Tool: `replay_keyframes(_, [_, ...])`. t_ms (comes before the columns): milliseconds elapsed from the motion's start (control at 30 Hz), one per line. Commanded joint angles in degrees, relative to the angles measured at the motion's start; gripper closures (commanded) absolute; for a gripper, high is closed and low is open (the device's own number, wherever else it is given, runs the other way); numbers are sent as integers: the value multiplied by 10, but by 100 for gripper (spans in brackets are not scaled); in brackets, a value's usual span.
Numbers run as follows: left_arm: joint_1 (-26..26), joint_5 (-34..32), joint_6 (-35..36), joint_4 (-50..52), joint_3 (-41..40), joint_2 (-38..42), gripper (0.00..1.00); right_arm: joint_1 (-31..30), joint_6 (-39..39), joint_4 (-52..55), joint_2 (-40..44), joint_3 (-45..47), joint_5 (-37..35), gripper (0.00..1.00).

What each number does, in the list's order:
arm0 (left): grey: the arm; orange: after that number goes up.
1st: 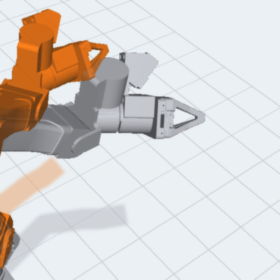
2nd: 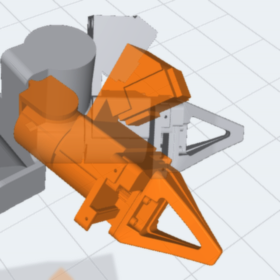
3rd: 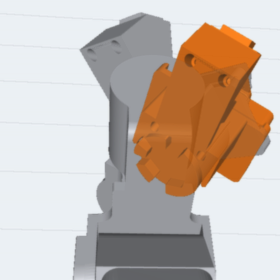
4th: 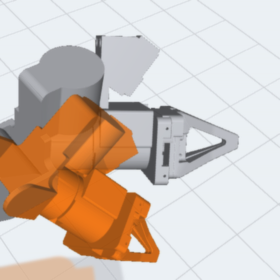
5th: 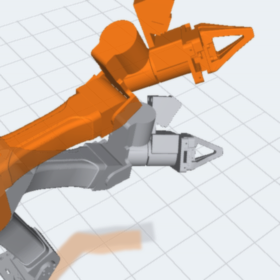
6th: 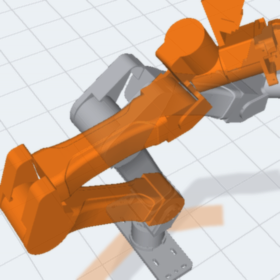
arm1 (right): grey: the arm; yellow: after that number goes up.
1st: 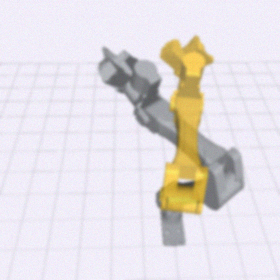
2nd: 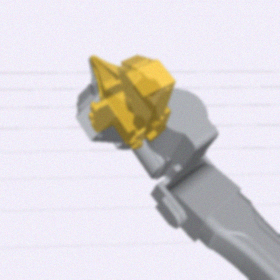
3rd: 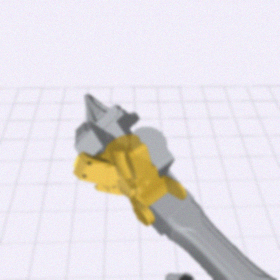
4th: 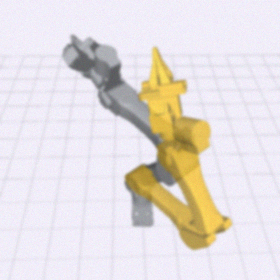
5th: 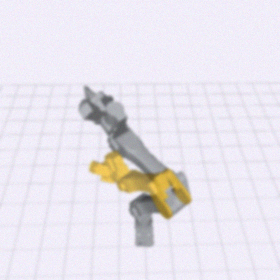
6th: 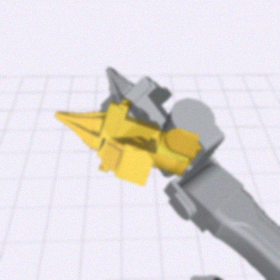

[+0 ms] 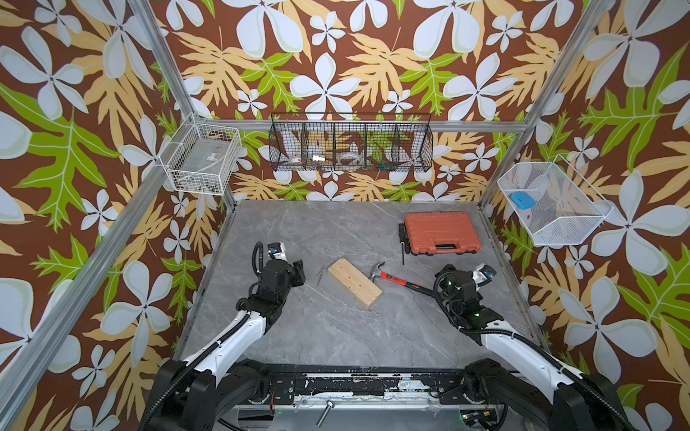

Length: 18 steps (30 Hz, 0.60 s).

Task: Use a claw hammer to pull out a nail
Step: Reset both arms

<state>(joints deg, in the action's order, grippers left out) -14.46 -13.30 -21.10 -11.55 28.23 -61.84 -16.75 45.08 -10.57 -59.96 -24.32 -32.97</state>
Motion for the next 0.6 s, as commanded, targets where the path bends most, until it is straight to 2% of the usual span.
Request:
replay_keyframes(0, [14,-91,50,-26,-5,-6,29,11,-259,-88,-42,-10,-14,1])
replay_keyframes(33, [19,-118,55,-42,-10,-13,26,25,-288,-107,-65,-11,-6,0])
replay_keyframes(100, [23,-167,63,-57,-8,-26,21,67,-282,-69,-98,-46,17,0])
replay_keyframes(200, [24,-208,120,-158,-41,-37,19,88,-325,-122,-137,-46,-1,1])
replay_keyframes(333, [26,-188,187,-413,-150,-52,16,98,-388,-253,-190,1,7,0])
replay_keyframes(433, [43,-152,176,-586,-210,-105,15,102,-432,-400,-188,54,80,0])
replay_keyframes(467, [49,-133,175,-612,-217,-127,14,111,-439,-425,-188,69,119,0])
replay_keyframes(533, [50,-106,202,-698,-226,-185,13,113,-433,-466,-206,86,117,1])
replay_keyframes(567, [51,-99,194,-663,-220,-171,13,114,-438,-514,-217,104,129,0])
